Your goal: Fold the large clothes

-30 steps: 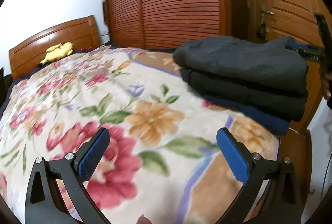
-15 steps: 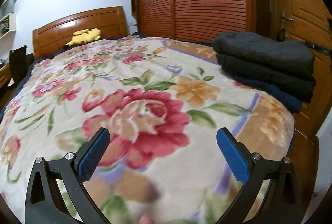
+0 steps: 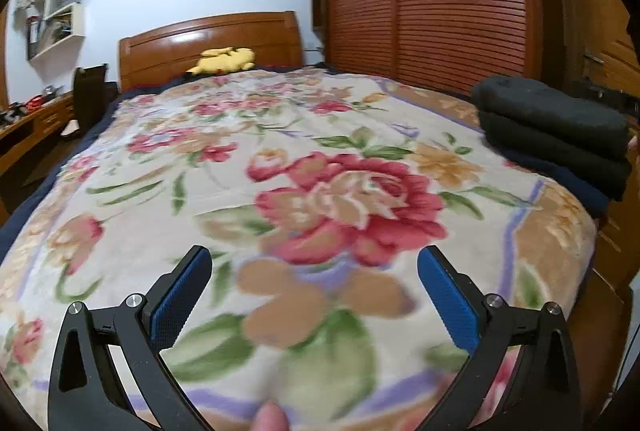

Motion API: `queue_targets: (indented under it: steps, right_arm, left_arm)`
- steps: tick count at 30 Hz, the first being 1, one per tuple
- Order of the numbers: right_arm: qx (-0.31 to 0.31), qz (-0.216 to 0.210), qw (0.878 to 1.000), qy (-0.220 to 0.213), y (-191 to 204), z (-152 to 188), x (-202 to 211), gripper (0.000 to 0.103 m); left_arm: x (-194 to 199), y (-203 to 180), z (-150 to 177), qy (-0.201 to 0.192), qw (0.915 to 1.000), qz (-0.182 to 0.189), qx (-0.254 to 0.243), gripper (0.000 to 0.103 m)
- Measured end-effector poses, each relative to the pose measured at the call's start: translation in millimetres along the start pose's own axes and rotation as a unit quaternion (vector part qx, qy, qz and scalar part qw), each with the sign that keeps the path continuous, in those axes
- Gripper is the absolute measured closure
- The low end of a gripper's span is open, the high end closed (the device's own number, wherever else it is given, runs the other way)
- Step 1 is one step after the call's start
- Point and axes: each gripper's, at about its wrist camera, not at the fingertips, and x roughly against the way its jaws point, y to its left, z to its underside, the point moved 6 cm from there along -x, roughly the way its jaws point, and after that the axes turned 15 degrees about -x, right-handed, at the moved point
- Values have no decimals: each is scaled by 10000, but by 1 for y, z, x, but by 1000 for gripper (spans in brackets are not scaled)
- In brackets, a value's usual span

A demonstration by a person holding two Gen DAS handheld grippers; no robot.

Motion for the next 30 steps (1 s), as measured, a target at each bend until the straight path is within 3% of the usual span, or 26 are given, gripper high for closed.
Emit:
queue_targets:
  steps: [5,10,15,26,30]
  right_arm:
    - [0,-419,9986,321,48,23,-34,27]
    - [64,-683,9964,499,92,46,-67,27]
    - [93,-866,9951,467,103,54,-85,27]
    - [152,-1009,9948,35,120,92,-150,27]
    - [142,-988,9950,-11,117,101,-156,27]
  left_arm:
    - [9,27,14,52,9990,-450,55,0]
    - [17,48,21,-14,9977,-618,282,0]
    - [23,68,29,-41,9951,-880,439,0]
    - [25,99,47,-95,9914,-963,884,0]
    - [22,103,54,-23,9906,-1063,860,0]
